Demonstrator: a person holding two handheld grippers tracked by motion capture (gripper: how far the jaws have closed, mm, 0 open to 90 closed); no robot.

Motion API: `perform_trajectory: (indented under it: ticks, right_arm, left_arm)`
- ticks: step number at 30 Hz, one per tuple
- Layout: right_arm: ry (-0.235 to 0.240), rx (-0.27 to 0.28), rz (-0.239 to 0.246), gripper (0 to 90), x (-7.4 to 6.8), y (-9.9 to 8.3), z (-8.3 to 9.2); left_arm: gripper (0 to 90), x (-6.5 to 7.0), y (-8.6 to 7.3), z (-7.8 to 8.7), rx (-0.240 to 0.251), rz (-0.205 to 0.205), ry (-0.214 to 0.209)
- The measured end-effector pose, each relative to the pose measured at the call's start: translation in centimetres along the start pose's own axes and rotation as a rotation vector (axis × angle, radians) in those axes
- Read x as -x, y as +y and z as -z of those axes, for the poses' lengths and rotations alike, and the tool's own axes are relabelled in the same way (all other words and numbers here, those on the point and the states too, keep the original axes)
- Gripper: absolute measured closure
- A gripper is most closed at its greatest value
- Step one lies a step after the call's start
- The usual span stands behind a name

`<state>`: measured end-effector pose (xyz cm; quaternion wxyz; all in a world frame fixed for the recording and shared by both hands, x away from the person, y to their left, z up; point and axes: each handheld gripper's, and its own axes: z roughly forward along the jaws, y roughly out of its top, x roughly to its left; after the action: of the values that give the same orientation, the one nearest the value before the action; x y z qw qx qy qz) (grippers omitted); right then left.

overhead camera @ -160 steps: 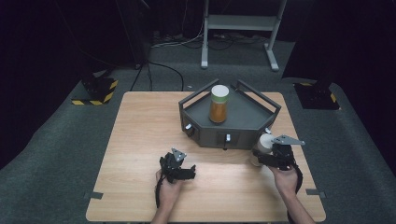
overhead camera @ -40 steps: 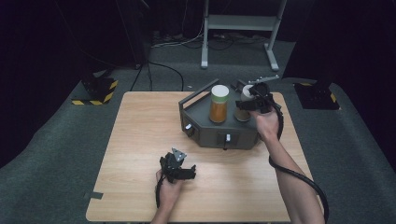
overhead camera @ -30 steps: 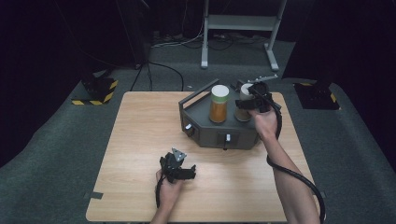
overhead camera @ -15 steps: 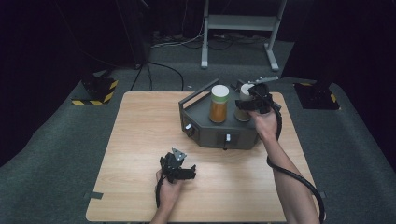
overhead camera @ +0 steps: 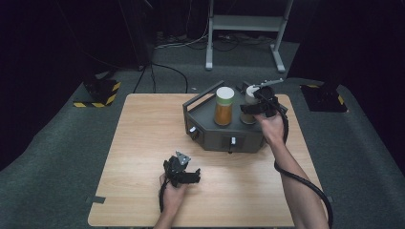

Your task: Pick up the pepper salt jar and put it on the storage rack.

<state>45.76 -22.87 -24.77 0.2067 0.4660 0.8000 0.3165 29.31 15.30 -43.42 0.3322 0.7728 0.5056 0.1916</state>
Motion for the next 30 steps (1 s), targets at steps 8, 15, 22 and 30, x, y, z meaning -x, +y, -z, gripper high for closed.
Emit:
perform_trajectory:
  ticks: [8,15,22,30]
  right_arm:
    - [0.028,0.023,-0.022,10.2,1.0,-0.9,0.5]
    - [0.064,0.066,-0.039,7.1,1.7,-2.1,1.2]
    - [0.093,0.080,-0.045,6.9,2.3,-3.4,1.8]
    - [0.099,0.082,-0.052,5.9,2.7,-4.4,2.0]
  left_arm:
    - [5.9,0.0,0.0,0.0,0.000,0.001,-0.001]
    - [5.9,0.0,0.0,0.0,-0.001,-0.001,-0.001]
    - [5.8,0.0,0.0,0.0,-0.002,-0.002,-0.001]
    - [5.8,-0.1,0.0,0.0,-0.002,-0.002,-0.002]
